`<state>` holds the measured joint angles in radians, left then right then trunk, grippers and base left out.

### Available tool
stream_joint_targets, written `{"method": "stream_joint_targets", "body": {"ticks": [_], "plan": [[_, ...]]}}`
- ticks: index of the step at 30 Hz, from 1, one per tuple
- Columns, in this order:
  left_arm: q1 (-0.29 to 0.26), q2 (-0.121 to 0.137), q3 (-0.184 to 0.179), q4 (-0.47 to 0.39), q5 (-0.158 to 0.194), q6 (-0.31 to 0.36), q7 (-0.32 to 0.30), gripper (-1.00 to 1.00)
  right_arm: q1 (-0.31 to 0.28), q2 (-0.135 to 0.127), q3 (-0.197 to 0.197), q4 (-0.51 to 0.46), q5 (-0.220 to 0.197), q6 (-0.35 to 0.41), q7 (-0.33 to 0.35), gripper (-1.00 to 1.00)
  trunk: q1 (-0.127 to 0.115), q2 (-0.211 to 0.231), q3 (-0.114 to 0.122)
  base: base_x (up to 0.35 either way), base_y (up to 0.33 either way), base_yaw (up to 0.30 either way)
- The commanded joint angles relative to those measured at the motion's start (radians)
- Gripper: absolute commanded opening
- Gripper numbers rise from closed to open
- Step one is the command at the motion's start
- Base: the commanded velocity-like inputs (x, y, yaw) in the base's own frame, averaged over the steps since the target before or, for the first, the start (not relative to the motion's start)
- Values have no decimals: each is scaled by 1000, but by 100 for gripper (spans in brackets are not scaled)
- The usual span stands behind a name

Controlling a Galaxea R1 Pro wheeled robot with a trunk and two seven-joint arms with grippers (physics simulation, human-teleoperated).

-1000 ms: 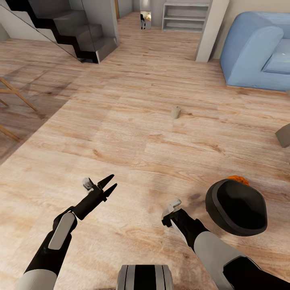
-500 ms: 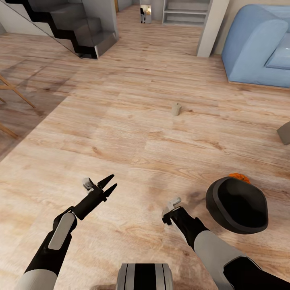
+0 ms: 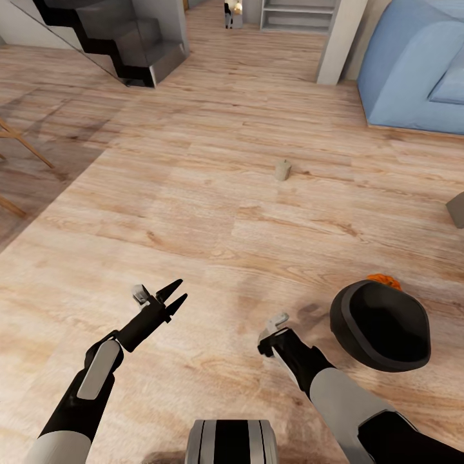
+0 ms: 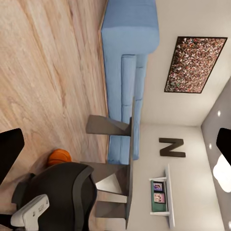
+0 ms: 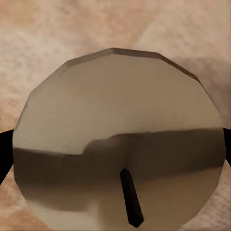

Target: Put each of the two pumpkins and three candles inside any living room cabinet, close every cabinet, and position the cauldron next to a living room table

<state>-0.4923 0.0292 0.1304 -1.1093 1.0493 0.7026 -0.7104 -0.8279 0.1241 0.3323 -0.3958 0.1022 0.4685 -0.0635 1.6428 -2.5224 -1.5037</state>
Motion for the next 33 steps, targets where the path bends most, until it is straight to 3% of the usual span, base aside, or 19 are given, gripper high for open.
{"method": "stream_joint_targets", "body": {"ticks": [1,2,13,23,33], "plan": [[0,0,0,0,0,0,0,100,1,0,-1,46,-28,-2,3,100,0,0,0,0,0,0],[0,0,0,0,0,0,0,100,1,1,-1,46,-27,-2,4,-100,0,0,0,0,0,0],[0,0,2,0,0,0,0,100,1,1,1,43,-27,1,4,-100,0,0,0,0,0,0],[0,0,2,0,0,0,0,100,1,-11,0,-94,-29,77,5,-100,0,0,0,0,0,0],[0,0,2,0,0,0,0,100,1,-22,-2,-132,-30,88,5,-100,0,0,0,0,0,0]]}}
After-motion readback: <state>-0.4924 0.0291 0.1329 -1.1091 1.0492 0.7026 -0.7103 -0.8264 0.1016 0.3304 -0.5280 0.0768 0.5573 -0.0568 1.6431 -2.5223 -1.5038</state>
